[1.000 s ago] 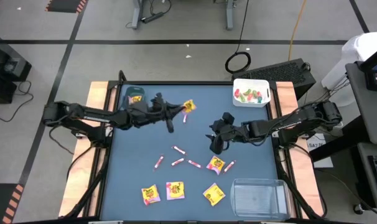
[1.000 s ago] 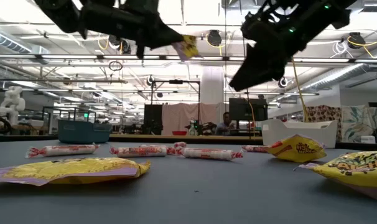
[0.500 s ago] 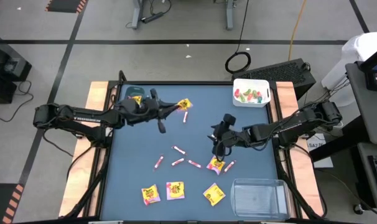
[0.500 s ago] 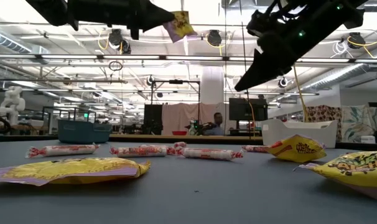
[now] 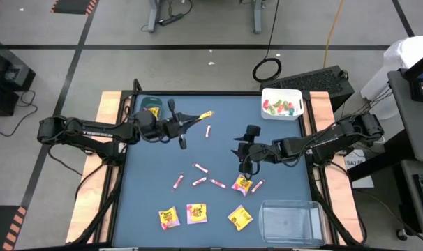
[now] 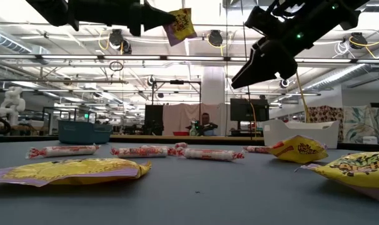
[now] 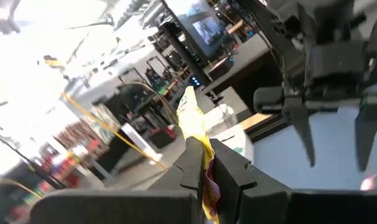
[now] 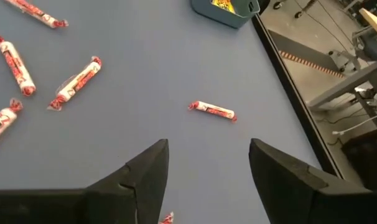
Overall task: Sort candy
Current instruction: Put the yellow candy pack into the blue bin
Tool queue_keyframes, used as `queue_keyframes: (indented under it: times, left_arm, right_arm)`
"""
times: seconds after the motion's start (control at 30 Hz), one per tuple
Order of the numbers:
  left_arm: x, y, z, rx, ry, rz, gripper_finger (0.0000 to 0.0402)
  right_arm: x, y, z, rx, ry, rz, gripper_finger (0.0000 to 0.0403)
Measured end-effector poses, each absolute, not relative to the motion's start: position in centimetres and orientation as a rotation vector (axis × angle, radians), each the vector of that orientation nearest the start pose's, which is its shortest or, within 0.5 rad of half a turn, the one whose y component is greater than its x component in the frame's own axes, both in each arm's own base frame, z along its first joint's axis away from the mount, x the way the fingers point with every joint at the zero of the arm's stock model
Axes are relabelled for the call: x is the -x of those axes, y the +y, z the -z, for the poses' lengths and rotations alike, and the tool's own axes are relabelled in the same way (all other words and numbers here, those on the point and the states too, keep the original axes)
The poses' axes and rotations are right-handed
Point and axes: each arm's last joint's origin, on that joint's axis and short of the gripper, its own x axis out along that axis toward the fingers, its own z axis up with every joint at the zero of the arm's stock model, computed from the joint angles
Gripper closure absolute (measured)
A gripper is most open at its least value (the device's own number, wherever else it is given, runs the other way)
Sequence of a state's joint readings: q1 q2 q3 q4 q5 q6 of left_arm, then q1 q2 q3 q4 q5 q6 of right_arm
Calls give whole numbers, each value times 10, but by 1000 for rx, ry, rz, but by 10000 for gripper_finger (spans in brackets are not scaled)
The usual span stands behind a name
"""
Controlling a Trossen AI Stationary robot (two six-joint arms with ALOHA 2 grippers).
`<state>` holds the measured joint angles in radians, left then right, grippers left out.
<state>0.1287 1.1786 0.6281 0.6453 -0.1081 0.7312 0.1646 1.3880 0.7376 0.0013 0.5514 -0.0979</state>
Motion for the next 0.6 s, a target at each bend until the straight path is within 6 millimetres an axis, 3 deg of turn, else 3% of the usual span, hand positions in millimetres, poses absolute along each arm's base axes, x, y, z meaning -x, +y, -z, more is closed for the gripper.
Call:
queue_keyframes:
  times: [0.23, 0.5, 0.6]
  left_arm:
    - [-253, 36, -280, -897, 18, -264, 379]
    - [-253, 36, -279, -885, 18, -263, 379]
    - [-253, 36, -279, -738, 2, -259, 379]
  right_arm:
    - [-276, 31, -207, 356, 638, 332, 190]
    - [-276, 31, -207, 369, 637, 327, 190]
    - [-276, 31, -207, 365, 629, 328, 190]
